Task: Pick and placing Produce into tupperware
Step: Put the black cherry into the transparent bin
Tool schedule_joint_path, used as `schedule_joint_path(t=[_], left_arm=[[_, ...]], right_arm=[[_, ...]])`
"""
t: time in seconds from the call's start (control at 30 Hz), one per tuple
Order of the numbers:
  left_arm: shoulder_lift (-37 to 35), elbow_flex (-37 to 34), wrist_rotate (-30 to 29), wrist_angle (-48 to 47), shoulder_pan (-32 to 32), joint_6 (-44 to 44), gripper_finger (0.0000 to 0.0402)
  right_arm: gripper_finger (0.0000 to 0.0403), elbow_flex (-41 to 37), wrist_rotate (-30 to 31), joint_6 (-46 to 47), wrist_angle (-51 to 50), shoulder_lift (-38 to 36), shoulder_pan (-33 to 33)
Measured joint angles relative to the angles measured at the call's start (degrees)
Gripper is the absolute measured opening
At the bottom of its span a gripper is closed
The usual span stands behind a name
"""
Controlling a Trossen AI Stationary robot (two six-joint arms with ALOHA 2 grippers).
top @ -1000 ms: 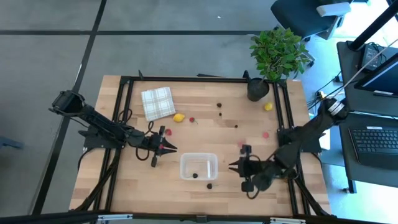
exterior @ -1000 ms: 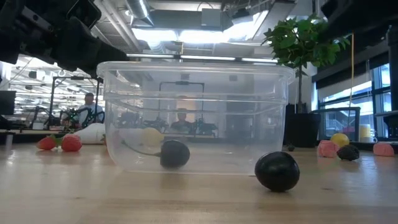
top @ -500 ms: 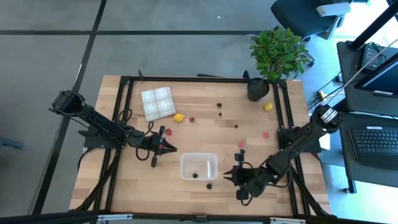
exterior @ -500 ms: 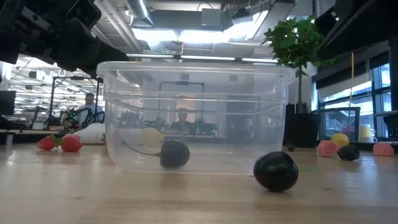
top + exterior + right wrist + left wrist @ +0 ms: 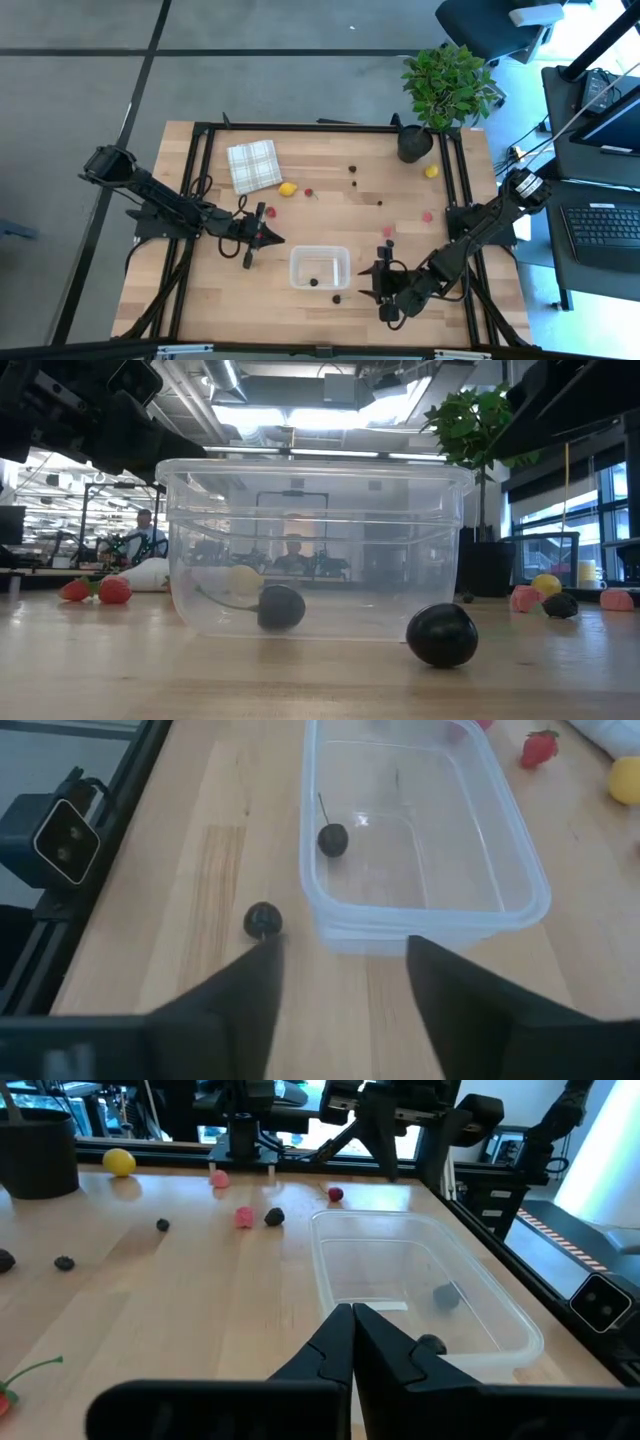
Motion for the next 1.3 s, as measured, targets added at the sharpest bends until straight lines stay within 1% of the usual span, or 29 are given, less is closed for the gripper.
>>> schedule_joint_path(t=[0.13,0.27,0.4,0.5,0.67,0.77,0.97,1.1,1.3], left_arm=[[0.0,0.0,0.0,0.01,0.0,-0.07,0.0008],[0.0,0.0,-0.02,0.0,0.0,0.0,0.0019],[0.0,0.0,-0.04,0.0,0.04,-0.04,0.0029],[0.0,0.0,-0.04,-0.01,0.04,-0.22,0.0036],[0.0,0.0,-0.06,-0.59,0.04,-0.33,0.0048],[0.02,0.0,-0.06,-1.26,0.04,-0.43,0.0054],[0.02,0.0,-0.04,-1.81,0.04,-0.37,0.0066],[0.02,0.0,-0.06,-3.27,-0.43,-0.44,0.0073],[0.02,0.0,-0.02,-3.46,-1.92,-0.56,0.0084]], right_arm=[[0.027,0.0,0.01,-0.24,0.0,-0.02,0.0],[0.0296,-0.02,-1.16,-2.74,0.03,-0.02,0.0],[0.03,0.64,-1.34,-6.51,0.19,-0.01,0.0],[0.03,3.33,-1.15,-10.32,0.71,0.81,0.15],[0.03,9.5,-0.45,-16.63,-0.12,5.01,1.39],[0.03,12.87,-0.43,-18.12,-0.84,8.32,2.26],[0.03,17.63,-0.42,-15.72,-0.8,15.12,2.97],[0.03,18.23,-0.44,-10.36,-1.36,18.65,3.02],[0.03,18.21,-0.42,-3.7,-2.91,21.82,3.32]])
